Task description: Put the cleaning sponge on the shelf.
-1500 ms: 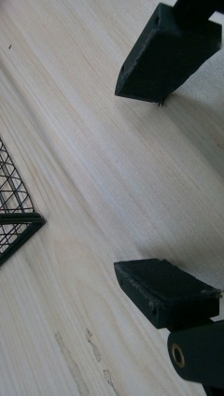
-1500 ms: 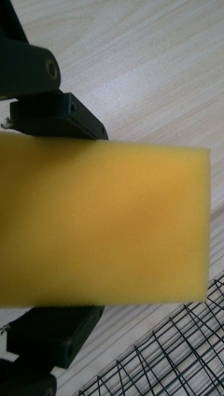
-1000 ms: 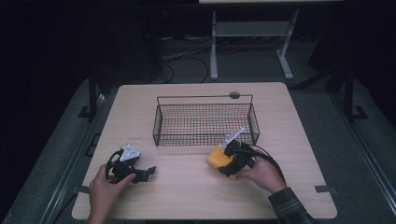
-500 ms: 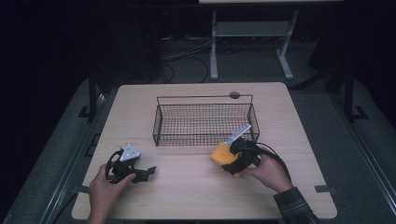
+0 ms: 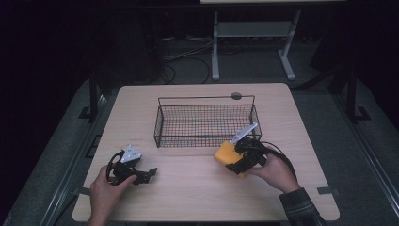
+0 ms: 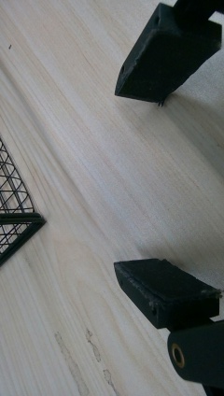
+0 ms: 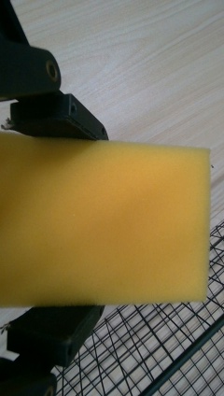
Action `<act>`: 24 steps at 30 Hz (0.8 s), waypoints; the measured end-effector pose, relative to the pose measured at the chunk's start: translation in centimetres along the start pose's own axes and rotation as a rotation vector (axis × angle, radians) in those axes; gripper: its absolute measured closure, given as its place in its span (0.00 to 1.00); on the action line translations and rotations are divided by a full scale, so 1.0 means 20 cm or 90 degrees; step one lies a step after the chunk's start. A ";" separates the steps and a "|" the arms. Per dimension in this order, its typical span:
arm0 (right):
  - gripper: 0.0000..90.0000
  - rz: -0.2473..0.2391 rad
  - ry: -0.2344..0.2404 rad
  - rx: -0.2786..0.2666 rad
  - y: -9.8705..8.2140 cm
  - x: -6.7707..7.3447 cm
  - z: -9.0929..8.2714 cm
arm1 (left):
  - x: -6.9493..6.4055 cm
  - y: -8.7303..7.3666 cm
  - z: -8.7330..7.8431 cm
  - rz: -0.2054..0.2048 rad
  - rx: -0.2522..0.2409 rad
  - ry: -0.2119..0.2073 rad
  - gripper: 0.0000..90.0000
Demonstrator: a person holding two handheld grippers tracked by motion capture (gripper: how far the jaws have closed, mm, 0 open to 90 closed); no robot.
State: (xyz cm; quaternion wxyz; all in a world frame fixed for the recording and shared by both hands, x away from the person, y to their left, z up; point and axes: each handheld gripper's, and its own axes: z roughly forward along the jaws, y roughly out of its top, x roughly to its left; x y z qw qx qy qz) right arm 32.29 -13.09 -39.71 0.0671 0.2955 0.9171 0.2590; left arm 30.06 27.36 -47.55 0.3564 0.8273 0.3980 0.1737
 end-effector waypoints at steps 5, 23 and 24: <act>0.26 0.003 -0.004 -0.006 0.00 -0.01 -0.03 | 0.00 0.00 0.00 0.000 0.000 0.000 0.14; 0.26 0.011 -0.025 -0.030 0.03 -0.08 -0.15 | 0.00 0.00 0.00 0.001 0.000 0.001 0.14; 0.26 0.010 -0.027 -0.031 0.03 -0.08 -0.16 | 0.00 0.00 0.00 0.001 0.000 0.001 0.14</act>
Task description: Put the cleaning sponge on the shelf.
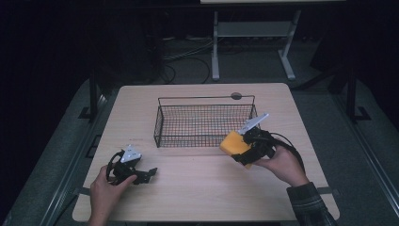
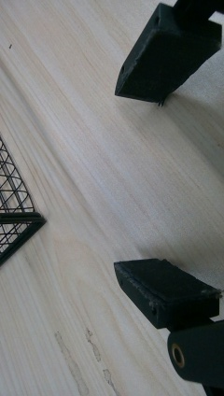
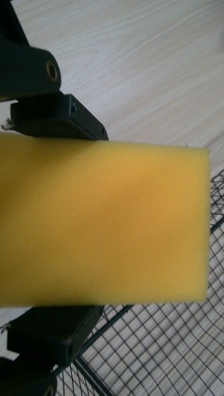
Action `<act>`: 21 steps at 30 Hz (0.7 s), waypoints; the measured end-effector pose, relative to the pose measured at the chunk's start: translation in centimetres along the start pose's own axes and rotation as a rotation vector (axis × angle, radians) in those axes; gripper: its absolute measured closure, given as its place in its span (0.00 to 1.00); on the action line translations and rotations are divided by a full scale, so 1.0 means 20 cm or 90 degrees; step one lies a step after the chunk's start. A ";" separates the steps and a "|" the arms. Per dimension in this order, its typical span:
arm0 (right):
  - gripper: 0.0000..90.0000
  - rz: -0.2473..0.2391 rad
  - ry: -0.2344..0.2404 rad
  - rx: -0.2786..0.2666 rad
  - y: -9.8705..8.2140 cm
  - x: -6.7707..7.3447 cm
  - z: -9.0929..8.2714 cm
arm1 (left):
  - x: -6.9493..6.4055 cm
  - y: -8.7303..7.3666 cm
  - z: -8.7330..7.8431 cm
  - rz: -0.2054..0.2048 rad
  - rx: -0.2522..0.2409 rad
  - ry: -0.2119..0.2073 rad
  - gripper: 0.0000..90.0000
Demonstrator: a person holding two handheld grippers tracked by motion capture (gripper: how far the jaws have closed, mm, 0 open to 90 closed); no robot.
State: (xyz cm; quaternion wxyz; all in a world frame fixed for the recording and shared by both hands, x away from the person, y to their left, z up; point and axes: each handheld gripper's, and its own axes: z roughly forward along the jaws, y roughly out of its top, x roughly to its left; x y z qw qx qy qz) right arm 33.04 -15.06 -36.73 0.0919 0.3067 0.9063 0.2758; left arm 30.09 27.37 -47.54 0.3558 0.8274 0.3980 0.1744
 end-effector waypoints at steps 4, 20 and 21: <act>0.26 0.006 -0.006 -0.008 0.01 -0.02 -0.02 | 0.00 0.00 0.00 0.000 0.000 0.000 0.14; 0.26 0.024 -0.022 -0.021 0.05 -0.14 -0.05 | 0.00 0.00 0.00 0.000 0.000 0.000 0.14; 0.26 0.026 -0.023 -0.022 0.05 -0.14 -0.05 | 0.00 0.00 0.00 0.000 0.000 0.000 0.14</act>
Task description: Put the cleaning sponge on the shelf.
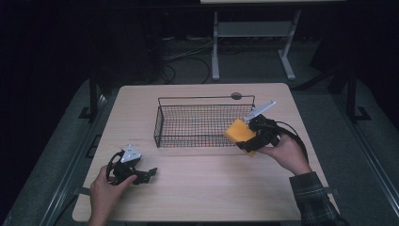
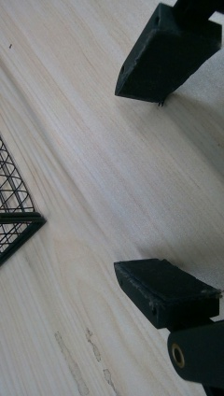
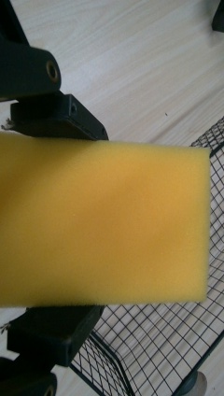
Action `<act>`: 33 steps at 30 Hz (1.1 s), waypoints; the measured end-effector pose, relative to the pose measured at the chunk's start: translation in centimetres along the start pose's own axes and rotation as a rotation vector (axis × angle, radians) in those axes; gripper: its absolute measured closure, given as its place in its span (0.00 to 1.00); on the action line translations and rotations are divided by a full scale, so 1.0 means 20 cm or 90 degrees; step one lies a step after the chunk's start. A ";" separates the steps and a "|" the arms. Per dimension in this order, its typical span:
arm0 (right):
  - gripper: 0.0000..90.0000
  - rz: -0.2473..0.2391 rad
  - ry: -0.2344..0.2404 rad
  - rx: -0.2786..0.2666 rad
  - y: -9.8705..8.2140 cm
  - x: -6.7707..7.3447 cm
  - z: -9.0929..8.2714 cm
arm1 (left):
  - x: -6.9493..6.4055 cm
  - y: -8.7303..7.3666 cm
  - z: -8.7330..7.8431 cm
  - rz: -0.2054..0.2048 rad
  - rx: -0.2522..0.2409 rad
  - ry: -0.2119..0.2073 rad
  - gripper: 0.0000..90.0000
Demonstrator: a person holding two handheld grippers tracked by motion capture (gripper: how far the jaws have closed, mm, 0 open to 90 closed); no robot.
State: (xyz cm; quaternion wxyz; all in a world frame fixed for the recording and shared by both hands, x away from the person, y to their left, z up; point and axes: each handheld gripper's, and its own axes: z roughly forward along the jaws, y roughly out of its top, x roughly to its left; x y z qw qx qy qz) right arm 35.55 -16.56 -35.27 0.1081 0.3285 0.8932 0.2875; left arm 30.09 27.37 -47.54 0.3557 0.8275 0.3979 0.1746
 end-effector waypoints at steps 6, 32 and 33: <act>0.26 0.001 -0.006 -0.001 0.01 -0.03 0.00 | 0.00 0.00 0.00 0.000 0.000 0.000 0.14; 0.26 0.017 -0.028 -0.021 0.11 -0.19 0.01 | 0.00 0.00 0.00 0.002 0.002 0.000 0.14; 0.26 0.018 -0.026 -0.024 0.12 -0.20 0.01 | 0.00 0.00 0.00 0.002 0.002 0.000 0.14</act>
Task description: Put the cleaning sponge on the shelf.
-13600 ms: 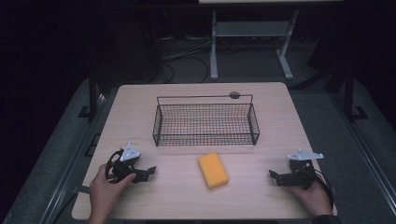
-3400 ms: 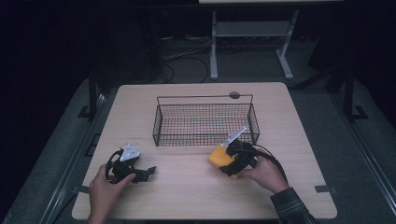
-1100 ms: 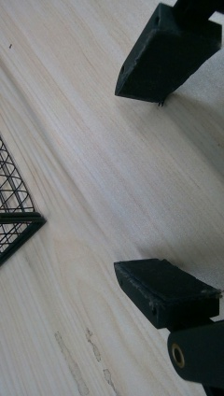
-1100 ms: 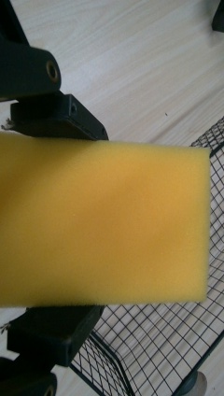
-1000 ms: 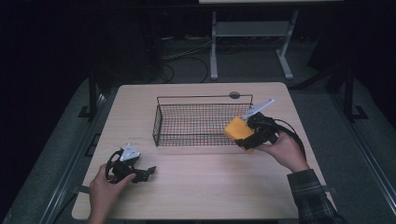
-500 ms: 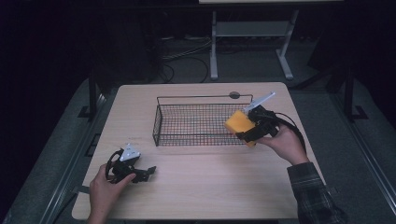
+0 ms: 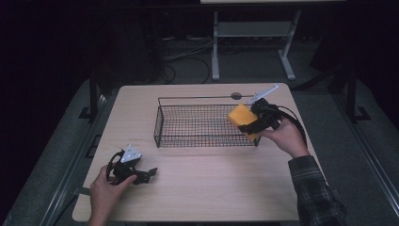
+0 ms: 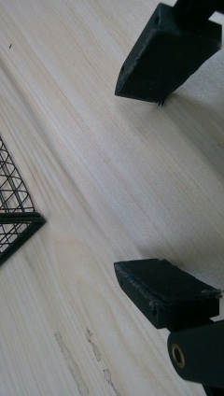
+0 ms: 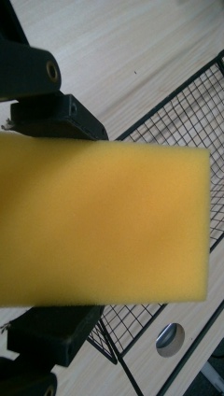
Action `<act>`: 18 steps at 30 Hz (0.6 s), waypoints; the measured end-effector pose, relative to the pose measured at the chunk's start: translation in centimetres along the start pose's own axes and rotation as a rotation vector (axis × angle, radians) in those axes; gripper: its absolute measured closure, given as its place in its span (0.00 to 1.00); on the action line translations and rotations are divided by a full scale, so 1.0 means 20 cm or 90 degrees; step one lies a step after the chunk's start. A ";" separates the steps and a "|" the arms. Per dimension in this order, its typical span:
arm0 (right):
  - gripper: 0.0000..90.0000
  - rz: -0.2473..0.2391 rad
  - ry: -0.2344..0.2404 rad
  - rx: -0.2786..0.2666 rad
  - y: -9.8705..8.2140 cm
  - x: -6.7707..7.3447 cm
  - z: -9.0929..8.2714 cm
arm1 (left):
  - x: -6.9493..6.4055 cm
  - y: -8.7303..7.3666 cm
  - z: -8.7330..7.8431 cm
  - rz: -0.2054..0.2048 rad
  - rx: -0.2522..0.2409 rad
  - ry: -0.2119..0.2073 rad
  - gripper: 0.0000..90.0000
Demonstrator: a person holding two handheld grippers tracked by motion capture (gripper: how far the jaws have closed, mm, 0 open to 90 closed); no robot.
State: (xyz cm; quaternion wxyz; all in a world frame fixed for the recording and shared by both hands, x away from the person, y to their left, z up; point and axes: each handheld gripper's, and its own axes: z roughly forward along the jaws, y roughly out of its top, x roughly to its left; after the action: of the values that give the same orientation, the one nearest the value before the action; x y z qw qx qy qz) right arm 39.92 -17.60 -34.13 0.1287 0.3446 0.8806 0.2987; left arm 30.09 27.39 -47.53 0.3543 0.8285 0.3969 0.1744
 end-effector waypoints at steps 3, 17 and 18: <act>0.26 0.001 -0.002 -0.001 0.01 -0.02 0.01 | 0.00 0.00 0.00 -0.001 0.000 0.000 0.14; 0.26 0.009 0.003 0.003 0.05 -0.09 0.09 | 0.00 0.00 0.00 -0.001 0.000 -0.001 0.14; 0.26 0.010 0.004 0.003 0.05 -0.10 0.10 | 0.00 0.00 0.00 -0.001 0.000 0.000 0.14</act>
State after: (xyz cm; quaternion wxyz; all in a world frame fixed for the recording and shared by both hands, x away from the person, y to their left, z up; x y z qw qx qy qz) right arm 42.67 -17.49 -35.02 0.1229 0.3510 0.8789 0.2987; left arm 30.08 27.37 -47.53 0.3548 0.8281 0.3977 0.1738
